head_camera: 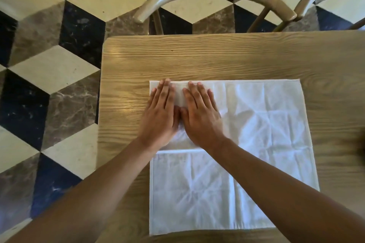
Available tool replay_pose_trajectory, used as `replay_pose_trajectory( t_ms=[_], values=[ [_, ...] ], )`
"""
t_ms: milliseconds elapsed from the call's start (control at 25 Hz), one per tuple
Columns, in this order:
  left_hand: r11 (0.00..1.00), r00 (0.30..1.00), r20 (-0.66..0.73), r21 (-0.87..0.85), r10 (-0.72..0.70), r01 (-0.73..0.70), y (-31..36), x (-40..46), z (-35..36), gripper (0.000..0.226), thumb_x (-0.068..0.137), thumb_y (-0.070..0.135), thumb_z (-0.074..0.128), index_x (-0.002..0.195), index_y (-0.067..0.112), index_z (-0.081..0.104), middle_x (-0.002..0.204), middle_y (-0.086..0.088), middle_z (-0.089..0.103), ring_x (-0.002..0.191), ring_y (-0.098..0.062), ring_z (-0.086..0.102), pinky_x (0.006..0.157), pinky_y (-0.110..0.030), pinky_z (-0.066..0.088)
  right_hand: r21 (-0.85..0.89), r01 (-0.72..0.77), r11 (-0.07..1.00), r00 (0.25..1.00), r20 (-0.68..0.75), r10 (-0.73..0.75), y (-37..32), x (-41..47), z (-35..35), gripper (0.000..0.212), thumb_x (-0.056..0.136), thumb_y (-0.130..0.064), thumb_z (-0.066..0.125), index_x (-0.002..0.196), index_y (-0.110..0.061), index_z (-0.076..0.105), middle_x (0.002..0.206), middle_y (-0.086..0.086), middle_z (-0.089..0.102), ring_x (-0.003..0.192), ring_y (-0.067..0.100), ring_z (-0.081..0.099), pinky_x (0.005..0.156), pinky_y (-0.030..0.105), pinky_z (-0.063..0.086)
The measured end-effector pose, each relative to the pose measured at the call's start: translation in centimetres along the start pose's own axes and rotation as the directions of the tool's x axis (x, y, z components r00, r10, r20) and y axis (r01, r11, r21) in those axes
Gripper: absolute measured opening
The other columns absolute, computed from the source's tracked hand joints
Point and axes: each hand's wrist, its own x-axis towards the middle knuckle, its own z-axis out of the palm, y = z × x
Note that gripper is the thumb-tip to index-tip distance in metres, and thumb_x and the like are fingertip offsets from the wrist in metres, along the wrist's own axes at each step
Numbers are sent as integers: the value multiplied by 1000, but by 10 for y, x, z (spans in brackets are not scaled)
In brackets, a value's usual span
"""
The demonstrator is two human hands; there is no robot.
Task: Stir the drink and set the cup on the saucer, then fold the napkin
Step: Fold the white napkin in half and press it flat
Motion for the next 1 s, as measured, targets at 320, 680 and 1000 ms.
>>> replay_pose_trajectory(
  t_ms=[320,680,1000],
  values=[
    [990,997,66,139,-31,21,4,1,-2,70,103,40,35,158,-2,27,168,-20,21,159,-30,17,130,-45,16,-115,27,993,993,121,-13,25,-8,-10,66,102,-47,36,158,-11,33,167,8,26,156,26,21,127,48,16],
    [985,997,61,167,-47,36,5,1,-3,75,102,47,33,159,-1,26,170,-18,19,160,-27,13,130,-46,14,-239,-153,959,974,127,187,181,-44,-77,77,100,-56,25,160,-8,21,169,10,19,157,24,16,127,44,12],
    [987,996,54,151,-64,55,3,0,-2,71,102,48,30,161,8,26,171,-13,18,160,-24,12,130,-45,14,-192,-298,935,931,159,329,190,-37,-90,82,99,-60,13,161,-7,13,171,10,8,158,24,3,128,43,3]
  ],
)
